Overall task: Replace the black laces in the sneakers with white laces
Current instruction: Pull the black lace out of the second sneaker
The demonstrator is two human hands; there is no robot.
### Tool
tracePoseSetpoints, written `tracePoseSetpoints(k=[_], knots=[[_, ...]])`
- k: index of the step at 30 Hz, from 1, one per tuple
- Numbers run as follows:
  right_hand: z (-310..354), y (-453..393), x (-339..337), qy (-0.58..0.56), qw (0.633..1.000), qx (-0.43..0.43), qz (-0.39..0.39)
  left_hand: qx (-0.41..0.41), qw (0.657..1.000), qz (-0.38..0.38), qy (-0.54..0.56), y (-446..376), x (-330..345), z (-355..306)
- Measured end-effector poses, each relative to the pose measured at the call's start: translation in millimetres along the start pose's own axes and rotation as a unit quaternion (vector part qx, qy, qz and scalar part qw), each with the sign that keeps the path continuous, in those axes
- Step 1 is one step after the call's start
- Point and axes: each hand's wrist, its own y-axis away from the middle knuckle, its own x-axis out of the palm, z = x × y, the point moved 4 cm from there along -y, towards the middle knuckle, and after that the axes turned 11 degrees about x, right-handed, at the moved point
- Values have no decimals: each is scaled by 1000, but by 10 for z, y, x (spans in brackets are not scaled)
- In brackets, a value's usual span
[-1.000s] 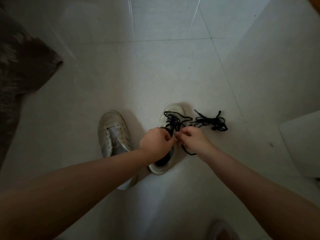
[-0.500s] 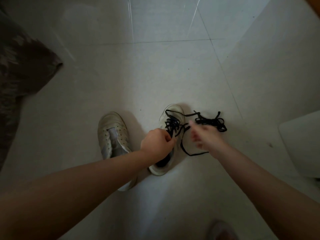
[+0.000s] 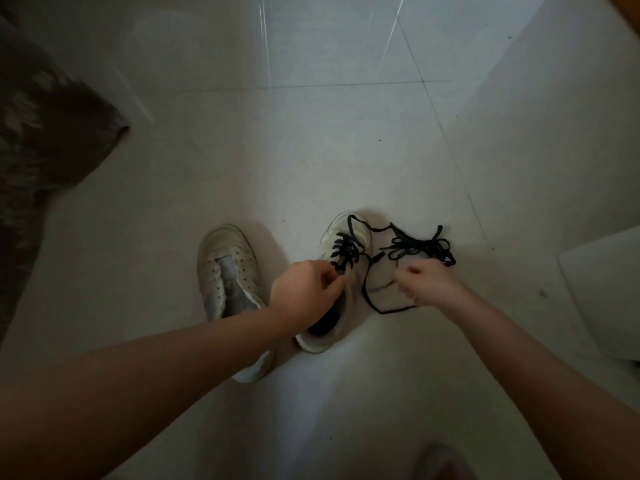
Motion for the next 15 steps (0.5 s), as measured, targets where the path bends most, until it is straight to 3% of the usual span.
tracePoseSetpoints(k=[1,3,6,8,11,15], knots=[[16,56,54,94,994,-18,42,14,999,-22,-18,21,-50,15],[155,141,116,181,979,-92,27,27,998,-36,-53,34,-109,72],[511,268,158,76,968,-231,-57,22,997,-3,-79,1,-99,152],[707,286,292,94,949,-294,-66,28,995,7,-95,-9,-83,142],[845,221,433,188,930,-302,-90,52,992,-7,-118,5,-100,105],[967,197,461,285,904,-313,-62,87,987,-6,-134,20,-117,81]])
